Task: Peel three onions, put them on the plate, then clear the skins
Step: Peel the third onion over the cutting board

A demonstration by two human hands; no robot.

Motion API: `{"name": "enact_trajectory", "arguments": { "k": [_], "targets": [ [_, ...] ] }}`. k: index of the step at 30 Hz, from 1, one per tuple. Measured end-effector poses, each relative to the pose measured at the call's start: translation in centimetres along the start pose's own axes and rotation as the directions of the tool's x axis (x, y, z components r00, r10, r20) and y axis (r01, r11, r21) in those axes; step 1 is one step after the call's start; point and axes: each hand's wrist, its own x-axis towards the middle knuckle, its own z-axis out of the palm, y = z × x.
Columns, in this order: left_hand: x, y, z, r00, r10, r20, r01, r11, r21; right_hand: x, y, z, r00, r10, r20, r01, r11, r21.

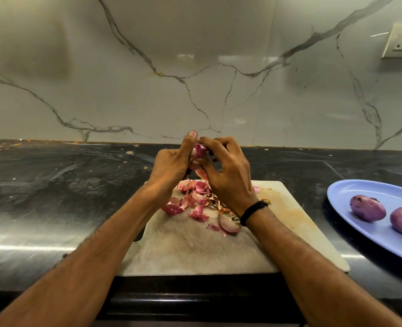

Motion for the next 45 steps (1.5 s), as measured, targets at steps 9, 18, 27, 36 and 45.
{"name": "enact_trajectory", "arguments": {
  "k": [9,18,27,36,45],
  "targets": [
    [0.0,-0.1,0.3,0.998,-0.032,0.057,0.035,0.998,-0.053,-0.1,0.4,0.0,0.998,-0.004,-0.068,0.005,1.0,0.014],
    [-0.2,0.5,0.4,0.984,-0.068,0.167,0.123,0.931,-0.343,-0.1,0.7,0.0,0.993,0.096,-0.072,-0.095,0.995,0.021],
    [0.1,0.7,0.2,0.992,-0.099,0.083,0.125,0.895,-0.429,-0.3,0.2,0.2,0.984,0.172,0.048,-0.171,0.985,-0.028],
    [0.0,0.7,0.3,0.988,-0.143,0.05,0.151,0.913,-0.38,0.1,-0.4,-0.9,0.934,0.346,-0.092,-0.349,0.937,-0.02],
    [0.3,0.5,0.1,0.997,-0.06,0.038,0.067,0.973,-0.222,-0.1,0.4,0.3,0.993,0.111,-0.045,-0.113,0.993,-0.038]
  ]
}}
